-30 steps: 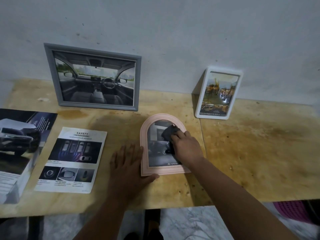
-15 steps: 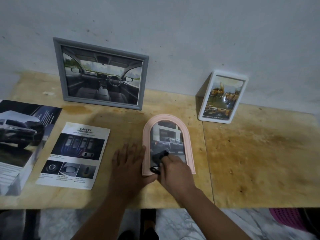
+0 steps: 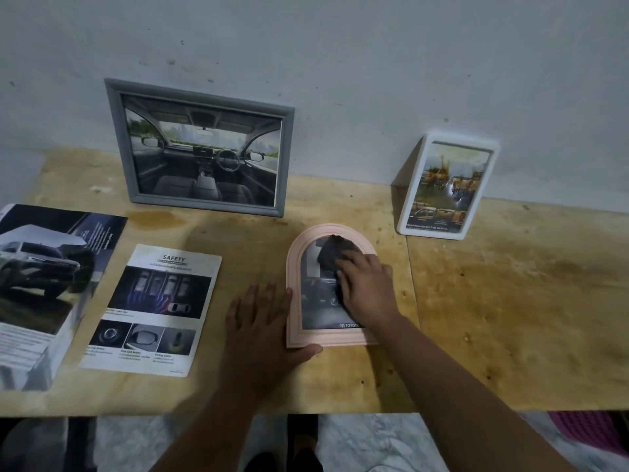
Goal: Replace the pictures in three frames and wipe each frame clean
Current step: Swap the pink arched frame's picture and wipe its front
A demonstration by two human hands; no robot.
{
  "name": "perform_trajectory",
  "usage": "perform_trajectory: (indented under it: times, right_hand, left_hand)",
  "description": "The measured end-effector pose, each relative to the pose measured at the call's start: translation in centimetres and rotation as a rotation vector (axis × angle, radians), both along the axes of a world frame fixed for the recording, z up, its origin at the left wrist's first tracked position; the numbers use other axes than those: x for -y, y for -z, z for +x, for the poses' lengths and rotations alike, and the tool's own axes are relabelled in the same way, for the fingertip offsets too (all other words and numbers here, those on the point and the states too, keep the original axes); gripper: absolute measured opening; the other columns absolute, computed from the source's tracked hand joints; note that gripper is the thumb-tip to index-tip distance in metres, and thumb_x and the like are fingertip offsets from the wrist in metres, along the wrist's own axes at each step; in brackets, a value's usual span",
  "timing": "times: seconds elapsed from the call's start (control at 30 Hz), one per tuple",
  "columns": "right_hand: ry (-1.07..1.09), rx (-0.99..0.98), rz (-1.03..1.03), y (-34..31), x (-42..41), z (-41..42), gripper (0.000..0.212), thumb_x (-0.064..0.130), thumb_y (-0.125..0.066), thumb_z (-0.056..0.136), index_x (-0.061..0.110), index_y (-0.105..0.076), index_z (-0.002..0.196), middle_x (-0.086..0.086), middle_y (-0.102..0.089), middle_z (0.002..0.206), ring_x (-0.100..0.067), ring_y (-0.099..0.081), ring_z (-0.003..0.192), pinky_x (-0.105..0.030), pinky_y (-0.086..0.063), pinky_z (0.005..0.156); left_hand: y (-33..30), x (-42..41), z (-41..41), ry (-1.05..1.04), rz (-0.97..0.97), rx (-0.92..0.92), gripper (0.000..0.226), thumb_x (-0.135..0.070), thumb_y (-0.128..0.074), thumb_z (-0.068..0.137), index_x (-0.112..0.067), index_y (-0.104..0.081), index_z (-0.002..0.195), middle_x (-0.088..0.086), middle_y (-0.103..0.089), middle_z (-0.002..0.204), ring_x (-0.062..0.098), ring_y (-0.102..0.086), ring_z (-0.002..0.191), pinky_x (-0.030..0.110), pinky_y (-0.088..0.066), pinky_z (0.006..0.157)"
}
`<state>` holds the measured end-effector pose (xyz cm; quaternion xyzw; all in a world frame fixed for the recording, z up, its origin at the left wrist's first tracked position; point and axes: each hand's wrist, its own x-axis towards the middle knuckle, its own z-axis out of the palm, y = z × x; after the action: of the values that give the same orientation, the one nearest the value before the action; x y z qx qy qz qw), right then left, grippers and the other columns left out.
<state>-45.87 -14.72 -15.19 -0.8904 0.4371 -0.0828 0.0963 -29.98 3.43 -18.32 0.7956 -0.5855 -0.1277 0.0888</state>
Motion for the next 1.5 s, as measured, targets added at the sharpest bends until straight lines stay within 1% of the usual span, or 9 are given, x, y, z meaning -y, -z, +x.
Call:
perform_trajectory:
  times: [0.2, 0.37, 0.57, 0.77, 0.87, 0.97, 1.13, 1.3, 1.5]
  right_hand:
    - [-0.171, 0.116, 0.005, 1.9, -5.5, -0.7, 0.029, 0.028, -0.05, 0.098, 0.024, -0.072, 0.118, 0.008, -0.066, 0.132, -0.022, -0.056, 0.114, -0.042, -0.045, 0.084]
    - [-0.223, 0.213, 0.304, 0.7, -7.1, -2.0, 0.025, 0.026, -0.051, 0.101, 0.026, -0.069, 0.119, 0.006, -0.068, 0.115, -0.015, -0.056, 0.107, -0.034, -0.046, 0.087]
    - [0.54, 1.039, 1.135, -6.4, -5.2, -5.6, 0.023, 0.014, -0.049, 0.106, 0.01, -0.07, 0.116, -0.017, -0.071, 0.102, -0.025, -0.069, 0.083, -0.031, -0.053, 0.063]
    - [0.822, 1.646, 1.565, -11.9, -4.0, -15.7, 0.05, 0.021, -0.059, 0.094, 0.001, -0.056, 0.14, -0.021, -0.062, 0.136, -0.033, -0.065, 0.111, -0.042, -0.052, 0.095]
    - [0.723, 1.559, 1.533, -13.8, -3.0, -19.3, 0.068, 0.018, -0.08, 0.084, 0.001, -0.053, 0.145, -0.025, -0.056, 0.144, -0.033, -0.058, 0.121, -0.044, -0.041, 0.111]
    - [0.737, 1.41, 1.522, -14.5, -1.9, -21.0, 0.052, -0.006, -0.064, 0.087, 0.002, -0.058, 0.138, -0.027, -0.062, 0.133, -0.035, -0.066, 0.106, -0.039, -0.061, 0.082]
    - [0.922, 1.212, 1.559, -13.5, 0.2, -21.5, 0.042, -0.016, -0.042, 0.086, 0.001, -0.064, 0.116, -0.027, -0.064, 0.112, -0.037, -0.065, 0.092, -0.036, -0.057, 0.061]
    - [0.962, 1.04, 1.55, -11.3, 2.4, -21.4, 0.042, -0.006, -0.046, 0.088, 0.008, -0.062, 0.125, -0.028, -0.059, 0.117, -0.043, -0.057, 0.103, -0.046, -0.05, 0.078]
    - [0.764, 0.357, 0.915, -6.6, 1.7, -20.0, 0.048, 0.004, -0.063, 0.09, 0.017, -0.053, 0.135, 0.001, -0.065, 0.105, -0.019, -0.061, 0.095, -0.039, -0.054, 0.084]
  left_hand:
    - [0.2, -0.2, -0.1, 0.002, -0.014, 0.01, 0.111, -0.098, -0.037, 0.074, -0.026, -0.034, 0.159, 0.009, -0.031, 0.166, 0.036, -0.023, 0.155, 0.058, -0.017, 0.123]
    - [0.3, -0.1, -0.1, 0.003, -0.016, 0.01, 0.111, -0.097, -0.035, 0.075, -0.025, -0.035, 0.159, 0.009, -0.032, 0.165, 0.037, -0.025, 0.154, 0.059, -0.019, 0.122]
    - [-0.3, 0.0, 0.0, -0.004, 0.051, -0.009, 0.109, -0.096, -0.035, 0.077, -0.03, -0.021, 0.162, 0.007, -0.018, 0.171, 0.033, -0.011, 0.158, 0.055, -0.009, 0.124]
    - [-1.9, 0.4, 0.5, 0.012, 0.173, -0.09, 0.116, -0.101, -0.021, 0.072, -0.029, -0.018, 0.163, 0.007, -0.015, 0.171, 0.035, -0.008, 0.158, 0.06, -0.014, 0.124]
    - [-3.8, 1.5, 0.7, 0.01, 0.352, -0.092, 0.131, -0.106, 0.002, 0.057, -0.03, 0.002, 0.163, 0.006, 0.001, 0.173, 0.033, 0.005, 0.159, 0.055, -0.01, 0.127]
    - [-5.6, 2.1, 0.2, -0.036, 0.448, -0.121, 0.124, -0.103, -0.009, 0.065, -0.029, 0.0, 0.164, 0.007, -0.002, 0.173, 0.035, -0.001, 0.158, 0.054, -0.019, 0.127]
    - [-7.7, 1.7, -1.5, -0.082, 0.518, -0.236, 0.104, -0.087, -0.038, 0.084, -0.027, -0.007, 0.164, 0.008, -0.002, 0.173, 0.036, -0.003, 0.158, 0.054, -0.022, 0.125]
    - [-8.2, 1.6, -2.4, -0.127, 0.571, -0.283, 0.101, -0.08, -0.044, 0.089, -0.024, -0.006, 0.164, 0.008, 0.0, 0.173, 0.036, -0.002, 0.158, 0.052, -0.021, 0.125]
    - [-8.2, 1.7, -2.7, -0.169, 0.594, -0.294, 0.096, -0.076, -0.044, 0.091, -0.026, -0.004, 0.164, 0.005, 0.002, 0.173, 0.034, 0.0, 0.158, 0.053, -0.021, 0.125]
